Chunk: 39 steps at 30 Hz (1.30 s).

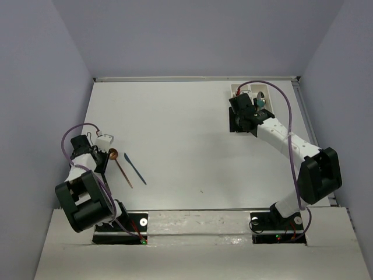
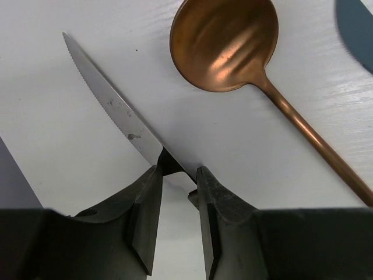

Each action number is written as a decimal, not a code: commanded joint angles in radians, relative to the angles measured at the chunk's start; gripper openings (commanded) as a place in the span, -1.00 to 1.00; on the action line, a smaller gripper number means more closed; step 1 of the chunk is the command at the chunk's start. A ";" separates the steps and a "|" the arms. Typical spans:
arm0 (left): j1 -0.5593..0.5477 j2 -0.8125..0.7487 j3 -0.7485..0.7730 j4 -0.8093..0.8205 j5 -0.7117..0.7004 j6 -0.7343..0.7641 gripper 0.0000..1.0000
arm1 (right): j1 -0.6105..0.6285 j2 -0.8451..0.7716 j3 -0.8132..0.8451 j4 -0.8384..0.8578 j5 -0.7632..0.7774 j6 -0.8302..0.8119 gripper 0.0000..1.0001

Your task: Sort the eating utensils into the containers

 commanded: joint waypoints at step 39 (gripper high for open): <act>0.159 0.009 -0.006 -0.071 0.041 0.114 0.33 | 0.019 -0.093 -0.042 -0.008 0.051 -0.021 0.08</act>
